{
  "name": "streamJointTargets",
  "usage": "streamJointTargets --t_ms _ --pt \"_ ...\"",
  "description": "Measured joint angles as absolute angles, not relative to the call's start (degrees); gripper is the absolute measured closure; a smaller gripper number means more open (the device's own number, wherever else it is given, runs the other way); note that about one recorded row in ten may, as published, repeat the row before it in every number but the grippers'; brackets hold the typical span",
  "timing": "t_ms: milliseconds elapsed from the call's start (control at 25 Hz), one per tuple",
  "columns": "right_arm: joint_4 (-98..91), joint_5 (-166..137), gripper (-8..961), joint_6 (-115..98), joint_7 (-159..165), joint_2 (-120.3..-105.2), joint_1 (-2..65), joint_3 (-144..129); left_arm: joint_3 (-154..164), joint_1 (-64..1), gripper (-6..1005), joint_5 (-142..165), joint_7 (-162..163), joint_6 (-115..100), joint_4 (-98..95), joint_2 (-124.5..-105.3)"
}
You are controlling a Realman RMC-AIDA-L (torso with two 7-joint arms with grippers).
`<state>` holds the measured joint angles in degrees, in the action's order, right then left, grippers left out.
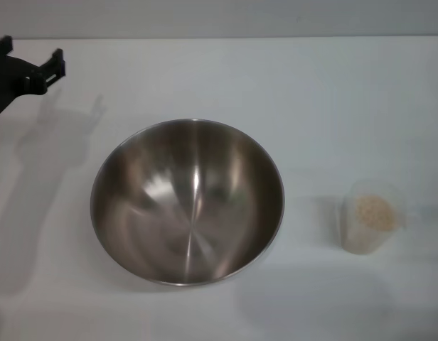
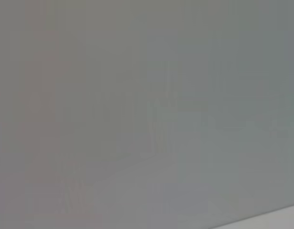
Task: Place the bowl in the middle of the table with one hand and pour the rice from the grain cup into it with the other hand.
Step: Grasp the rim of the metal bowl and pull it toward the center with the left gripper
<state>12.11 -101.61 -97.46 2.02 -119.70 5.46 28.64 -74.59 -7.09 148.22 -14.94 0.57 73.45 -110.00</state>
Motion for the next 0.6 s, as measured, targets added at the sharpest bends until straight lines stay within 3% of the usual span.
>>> streamJointTargets --t_ms 80,120,280,320,440,600 --pt "12.15 -101.61 123 -97.43 2.02 -119.71 5.48 28.65 -74.59 -7.09 171 148.22 -14.94 0.57 73.45 -110.00" --pt "12.14 -101.61 123 -97.35 2.02 -119.71 5.56 28.65 -81.71 -8.62 171 149.87 -17.32 15.21 79.30 -112.60" --pt "12.16 -101.61 122 -97.22 2.02 -119.71 5.62 28.50 -85.82 -10.10 171 149.48 -19.90 24.66 83.33 -114.17" --pt "12.17 -101.61 122 -97.20 2.02 -119.71 5.63 28.34 -89.87 -11.20 171 149.47 -22.54 32.74 86.97 -116.00" --pt "12.14 -101.61 122 -97.04 2.02 -119.71 5.54 27.86 -94.76 -12.41 171 149.05 -26.43 43.93 92.34 -118.00" --pt "12.15 -101.58 122 -96.85 2.02 -119.71 5.32 27.81 -96.68 -13.19 171 146.70 -27.33 51.27 95.22 -117.93"
